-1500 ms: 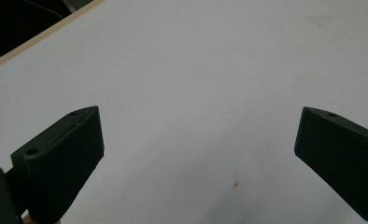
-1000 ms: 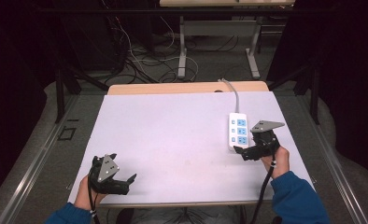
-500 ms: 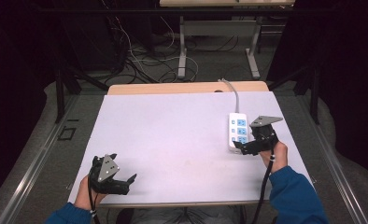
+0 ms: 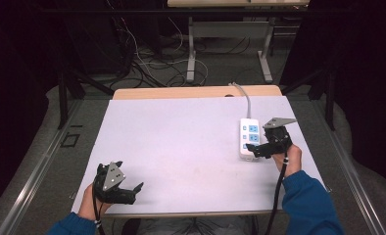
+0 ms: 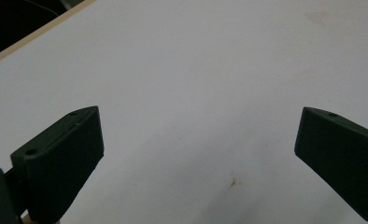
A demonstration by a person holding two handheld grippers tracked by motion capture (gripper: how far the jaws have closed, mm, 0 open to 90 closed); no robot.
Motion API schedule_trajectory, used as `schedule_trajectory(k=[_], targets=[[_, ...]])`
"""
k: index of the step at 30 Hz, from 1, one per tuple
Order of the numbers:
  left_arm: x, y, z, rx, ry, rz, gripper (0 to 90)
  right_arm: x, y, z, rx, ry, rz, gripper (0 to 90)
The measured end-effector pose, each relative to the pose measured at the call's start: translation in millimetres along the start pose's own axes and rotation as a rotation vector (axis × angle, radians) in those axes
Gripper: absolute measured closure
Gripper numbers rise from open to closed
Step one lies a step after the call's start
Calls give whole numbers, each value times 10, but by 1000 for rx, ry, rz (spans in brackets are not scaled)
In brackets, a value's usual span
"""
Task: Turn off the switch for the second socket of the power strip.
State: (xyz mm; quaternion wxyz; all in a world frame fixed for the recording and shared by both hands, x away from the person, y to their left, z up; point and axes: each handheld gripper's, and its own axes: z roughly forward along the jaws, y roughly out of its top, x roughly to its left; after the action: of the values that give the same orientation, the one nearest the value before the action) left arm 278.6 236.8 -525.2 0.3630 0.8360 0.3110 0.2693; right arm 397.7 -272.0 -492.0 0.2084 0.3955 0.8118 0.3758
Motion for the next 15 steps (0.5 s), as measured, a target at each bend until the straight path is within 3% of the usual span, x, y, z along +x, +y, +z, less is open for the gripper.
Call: schedule_trajectory(k=[15], targets=[[2,0,-4,2,5,1,11,-115,47,106,18,-25,34,7]])
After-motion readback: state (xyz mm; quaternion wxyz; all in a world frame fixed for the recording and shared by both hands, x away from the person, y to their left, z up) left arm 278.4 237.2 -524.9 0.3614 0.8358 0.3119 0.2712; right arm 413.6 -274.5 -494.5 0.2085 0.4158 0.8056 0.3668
